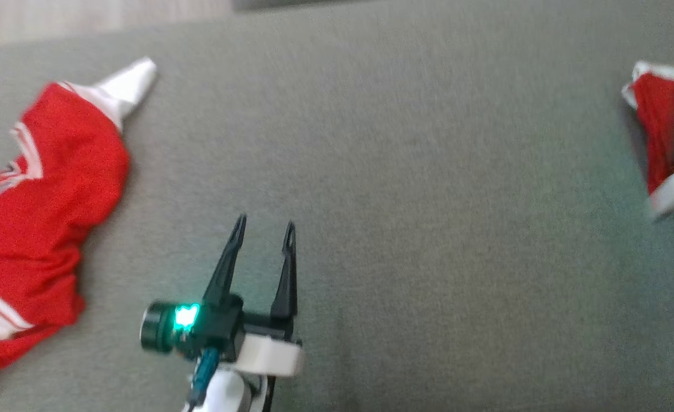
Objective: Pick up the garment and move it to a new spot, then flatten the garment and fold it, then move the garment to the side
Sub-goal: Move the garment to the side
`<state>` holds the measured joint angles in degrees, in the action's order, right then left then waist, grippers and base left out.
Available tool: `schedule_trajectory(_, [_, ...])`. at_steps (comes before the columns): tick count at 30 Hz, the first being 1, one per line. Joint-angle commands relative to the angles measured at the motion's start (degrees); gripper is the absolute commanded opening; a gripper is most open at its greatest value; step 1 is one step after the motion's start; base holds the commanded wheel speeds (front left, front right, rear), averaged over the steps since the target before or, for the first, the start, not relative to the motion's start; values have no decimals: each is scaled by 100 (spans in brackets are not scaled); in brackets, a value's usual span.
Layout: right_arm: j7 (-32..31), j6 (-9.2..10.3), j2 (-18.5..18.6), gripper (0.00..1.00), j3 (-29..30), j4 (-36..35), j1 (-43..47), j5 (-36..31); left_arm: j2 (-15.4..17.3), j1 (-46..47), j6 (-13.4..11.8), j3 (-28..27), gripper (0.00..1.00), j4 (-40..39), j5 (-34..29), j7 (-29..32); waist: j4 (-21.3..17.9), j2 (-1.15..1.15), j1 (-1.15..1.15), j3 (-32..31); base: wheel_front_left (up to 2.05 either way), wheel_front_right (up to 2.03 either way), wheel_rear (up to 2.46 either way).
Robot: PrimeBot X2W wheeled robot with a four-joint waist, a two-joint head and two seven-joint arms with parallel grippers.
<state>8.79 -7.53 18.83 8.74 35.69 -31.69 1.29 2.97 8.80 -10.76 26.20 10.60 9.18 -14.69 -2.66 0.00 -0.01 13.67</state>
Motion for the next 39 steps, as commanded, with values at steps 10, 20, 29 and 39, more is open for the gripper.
schedule_trajectory(10, [605,4,-529,100,-1945,-1083,1664,1309,20,-665,-140,-412,100,-420,31,-30,792,0,1,-1398,0,0,0])
schedule_trajectory(20, [619,4,-1344,100,-1221,-2815,3278,1141,9,-1239,-50,-783,100,-1004,42,-30,940,0,1,-1740,0,0,0])
schedule_trajectory(29, [620,4,-1545,100,-1316,-2785,4070,1073,-1,-1666,151,-931,100,-1096,-137,-30,846,0,1,-1948,0,0,0])
schedule_trajectory(39, [620,4,-1586,100,-1338,-2806,4241,1050,-7,-1758,288,-961,100,-747,-169,-30,822,0,1,-2084,0,0,0])
